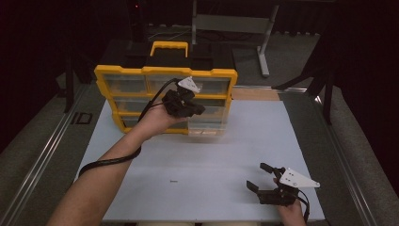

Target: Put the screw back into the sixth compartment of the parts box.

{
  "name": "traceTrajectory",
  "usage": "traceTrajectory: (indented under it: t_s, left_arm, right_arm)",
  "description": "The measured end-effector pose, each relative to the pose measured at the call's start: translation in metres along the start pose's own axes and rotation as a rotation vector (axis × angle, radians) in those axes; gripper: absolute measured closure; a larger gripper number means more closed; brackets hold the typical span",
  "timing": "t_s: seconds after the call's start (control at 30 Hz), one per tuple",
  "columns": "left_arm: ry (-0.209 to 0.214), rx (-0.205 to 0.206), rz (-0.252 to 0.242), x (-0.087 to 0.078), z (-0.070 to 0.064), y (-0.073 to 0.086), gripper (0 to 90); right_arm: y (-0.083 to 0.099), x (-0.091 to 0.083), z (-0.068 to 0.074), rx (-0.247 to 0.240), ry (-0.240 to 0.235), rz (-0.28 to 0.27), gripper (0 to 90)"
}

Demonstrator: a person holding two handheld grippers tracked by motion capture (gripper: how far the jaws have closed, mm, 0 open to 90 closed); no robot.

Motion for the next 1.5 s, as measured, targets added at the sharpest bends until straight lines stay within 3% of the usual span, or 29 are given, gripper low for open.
traceTrajectory:
  t_s: [0.33, 0.6, 0.7, 0.8, 1.13, 1.5]
  left_arm:
    - [-0.026, 0.008, 0.083, 0.015, 0.003, 0.008, 88.1]
    - [-0.045, -0.004, 0.122, 0.021, 0.004, 0.012, 87.4]
    - [-0.052, -0.020, 0.117, 0.021, 0.004, 0.010, 74.2]
    - [-0.058, -0.024, 0.114, 0.019, 0.005, 0.009, 68.7]
    - [-0.011, -0.037, 0.033, -0.001, -0.002, 0.001, 38.8]
    - [0.011, -0.031, -0.042, -0.025, -0.011, 0.008, 15.4]
  right_arm:
    - [-0.001, -0.002, -0.002, 0.011, 0.004, -0.013, 12.4]
    - [-0.001, -0.002, -0.001, 0.012, 0.004, -0.010, 12.4]
    - [-0.001, -0.001, -0.001, 0.011, 0.003, -0.008, 12.4]
    - [-0.001, -0.002, -0.001, 0.012, 0.003, -0.011, 12.4]
    - [0.000, -0.001, -0.001, 0.008, 0.002, -0.004, 12.4]
    - [0.000, -0.001, -0.001, 0.005, 0.002, -0.001, 12.4]
Point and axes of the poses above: each handheld gripper's, and its own axes: x roughly forward along the jaws, y roughly out of its underside, z roughly to its left, the point moved 7 cm from there along x, roughly forward along the jaws, and after that the axes turned 12 degrees about y, right-handed, at the moved point
